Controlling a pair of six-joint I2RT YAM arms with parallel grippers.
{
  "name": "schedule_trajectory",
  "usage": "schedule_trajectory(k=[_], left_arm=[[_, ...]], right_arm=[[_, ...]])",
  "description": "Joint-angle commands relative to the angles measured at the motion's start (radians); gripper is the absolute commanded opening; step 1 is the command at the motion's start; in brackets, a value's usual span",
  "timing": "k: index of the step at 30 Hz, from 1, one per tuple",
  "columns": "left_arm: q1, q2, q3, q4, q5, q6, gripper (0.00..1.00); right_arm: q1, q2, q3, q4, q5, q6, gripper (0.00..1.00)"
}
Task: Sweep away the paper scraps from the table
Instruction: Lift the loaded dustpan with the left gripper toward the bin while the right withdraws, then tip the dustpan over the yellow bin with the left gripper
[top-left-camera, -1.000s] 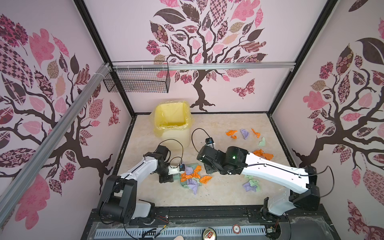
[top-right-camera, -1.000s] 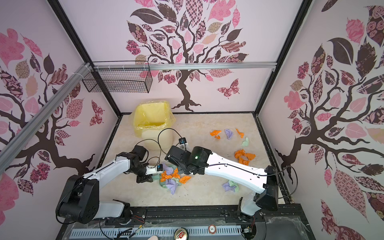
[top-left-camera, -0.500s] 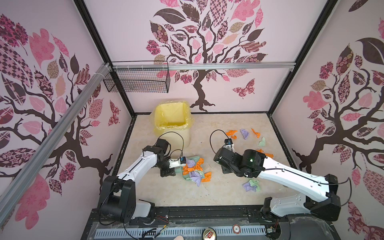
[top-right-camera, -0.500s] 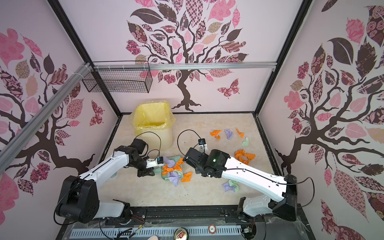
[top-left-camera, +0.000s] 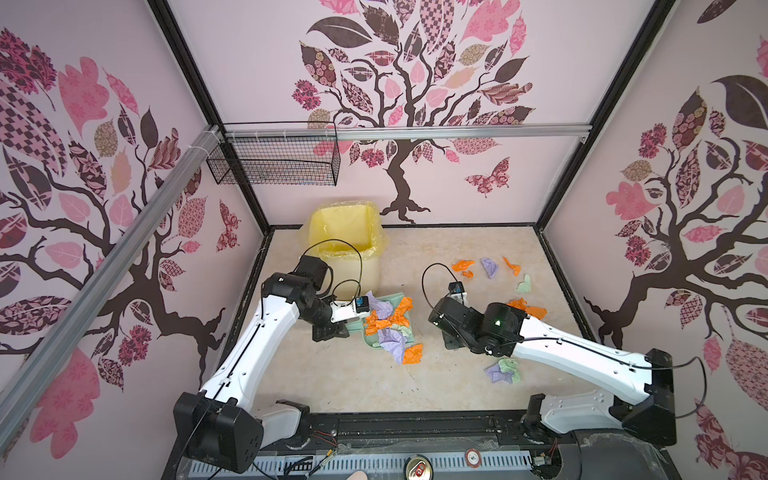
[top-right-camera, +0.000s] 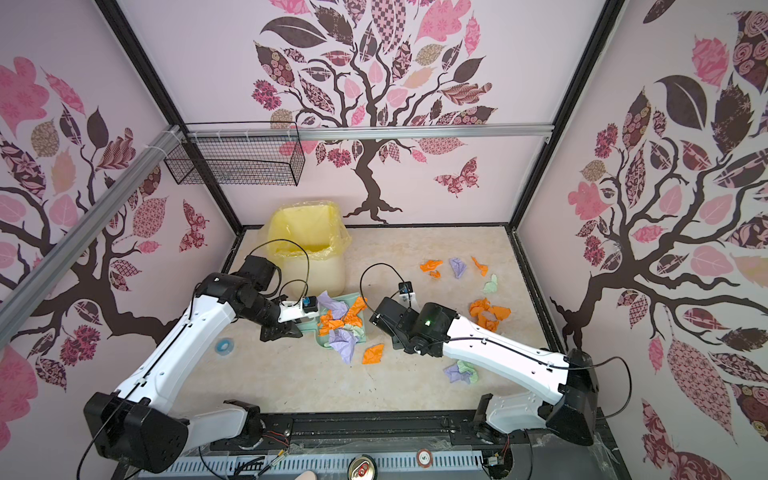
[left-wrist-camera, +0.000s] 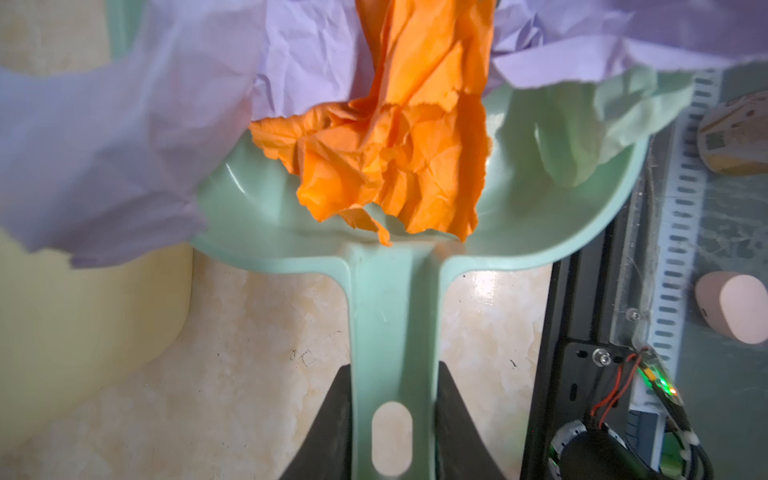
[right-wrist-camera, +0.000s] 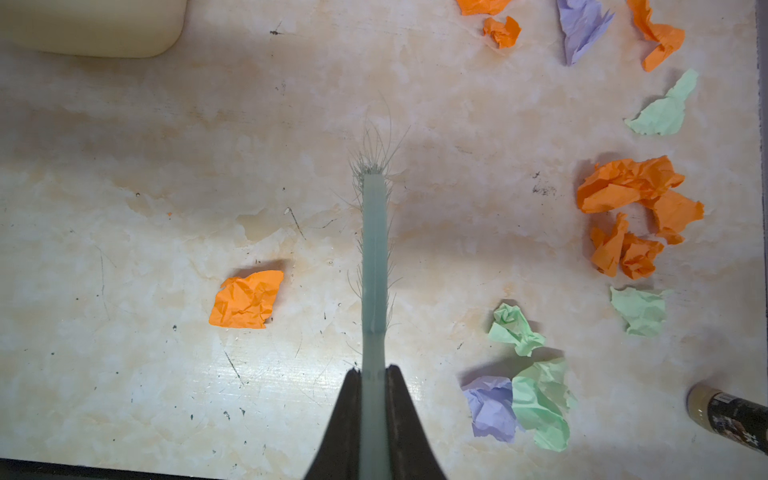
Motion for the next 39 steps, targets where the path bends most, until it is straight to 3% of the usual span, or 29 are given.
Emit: schedule_trajectory(k=[1, 8, 14, 27, 39], left_arm=[[-0.003, 0.018, 0.080, -0.164, -0.008, 0.050, 0.00], [0.012, 0.058, 0.220, -0.280, -0.067, 0.108, 0.00], [0.099, 0.177, 0.460, -0.433, -0.009, 0.154, 0.00], [0.130, 0.231, 0.633, -0.439, -0.113, 0.180, 0.00], [0.160, 0.385, 0.857, -0.446, -0.140, 0.153, 0.00]], right_arm=[[-0.004, -0.006, 0.007, 0.022, -0.001, -0.020, 0.00], [-0.006, -0.003, -0.011, 0.051, -0.018, -0.031, 0.00], [-0.006, -0.009, -0.027, 0.059, -0.022, -0.037, 0.00], [-0.009, 0.003, -0.067, 0.102, -0.040, -0.059, 0.00], [-0.009, -0.002, -0.115, 0.143, -0.064, -0.066, 0.00]])
